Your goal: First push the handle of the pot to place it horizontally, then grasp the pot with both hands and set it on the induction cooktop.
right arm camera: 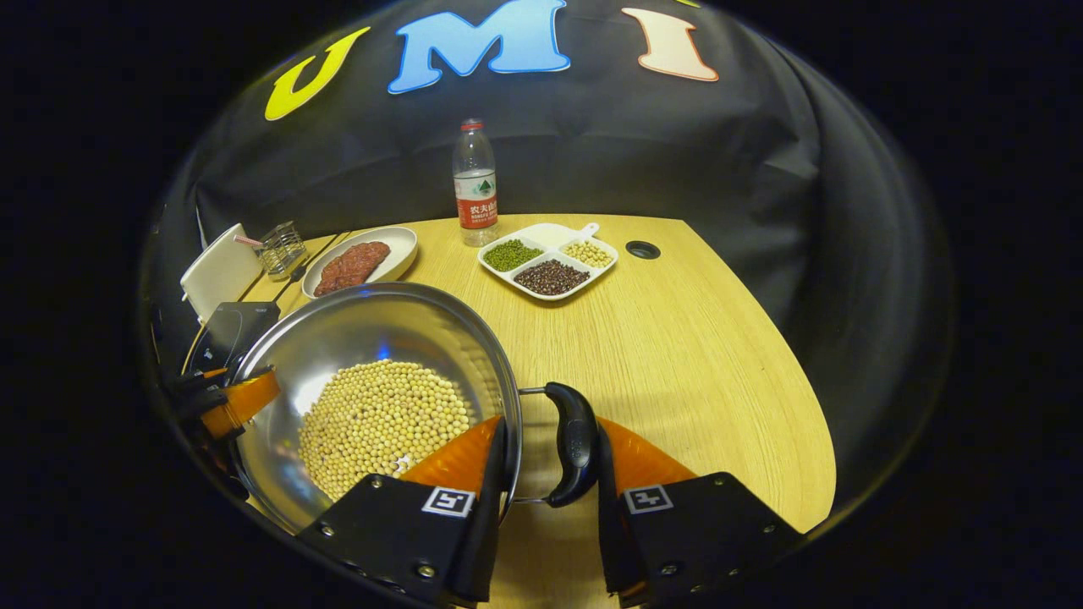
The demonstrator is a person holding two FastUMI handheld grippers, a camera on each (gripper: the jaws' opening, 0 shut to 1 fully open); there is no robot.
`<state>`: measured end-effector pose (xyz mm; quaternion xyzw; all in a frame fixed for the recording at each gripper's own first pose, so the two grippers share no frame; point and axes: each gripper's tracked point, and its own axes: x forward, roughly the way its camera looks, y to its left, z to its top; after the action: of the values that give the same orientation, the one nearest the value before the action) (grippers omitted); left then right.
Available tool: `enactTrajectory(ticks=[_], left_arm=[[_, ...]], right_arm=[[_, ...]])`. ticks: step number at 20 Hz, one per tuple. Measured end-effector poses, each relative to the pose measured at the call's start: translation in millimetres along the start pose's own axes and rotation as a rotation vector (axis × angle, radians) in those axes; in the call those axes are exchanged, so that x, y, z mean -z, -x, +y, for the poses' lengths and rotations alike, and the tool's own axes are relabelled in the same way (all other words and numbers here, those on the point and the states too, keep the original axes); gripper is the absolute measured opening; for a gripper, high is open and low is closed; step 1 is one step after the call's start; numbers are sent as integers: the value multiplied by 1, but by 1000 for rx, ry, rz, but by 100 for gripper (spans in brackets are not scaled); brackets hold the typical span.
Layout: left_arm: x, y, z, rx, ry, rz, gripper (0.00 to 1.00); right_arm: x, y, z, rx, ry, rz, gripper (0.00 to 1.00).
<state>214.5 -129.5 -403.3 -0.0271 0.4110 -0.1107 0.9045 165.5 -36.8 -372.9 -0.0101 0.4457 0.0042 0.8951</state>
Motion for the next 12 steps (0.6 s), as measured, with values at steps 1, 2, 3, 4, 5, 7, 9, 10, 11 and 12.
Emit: enactTrajectory(ticks=[1, 2, 3, 4, 5, 7, 9, 10, 11, 12], left_arm=[[-1, 2, 0, 0, 6, -2, 75], [-3, 5, 1, 0, 7, -13, 70], [-7, 10, 2, -1, 4, -25, 66], [-12, 16, 1, -1, 2, -35, 70], [-17, 20, 1, 0, 3, -43, 70], [-26, 28, 4, 1, 2, -61, 70], [-35, 36, 11, -2, -9, -79, 70], [-38, 41, 14, -1, -12, -88, 66], [-41, 45, 18, -1, -10, -94, 66], [-42, 48, 22, 0, -9, -100, 66]], right_arm=[[-2, 2, 0, 1, 5, -9, 49], [-5, 6, -1, 2, 12, -21, 49], [-8, 10, 0, 1, 15, -25, 49], [-11, 14, 1, 1, 14, -29, 49], [-13, 18, 1, -1, 9, -27, 49], [-17, 23, 2, -4, -1, -31, 49], [-22, 32, 11, -6, -6, -37, 49], [-23, 37, 15, -6, -9, -41, 49], [-25, 40, 19, -7, -12, -45, 49], [-27, 44, 23, -8, -10, -46, 49]])
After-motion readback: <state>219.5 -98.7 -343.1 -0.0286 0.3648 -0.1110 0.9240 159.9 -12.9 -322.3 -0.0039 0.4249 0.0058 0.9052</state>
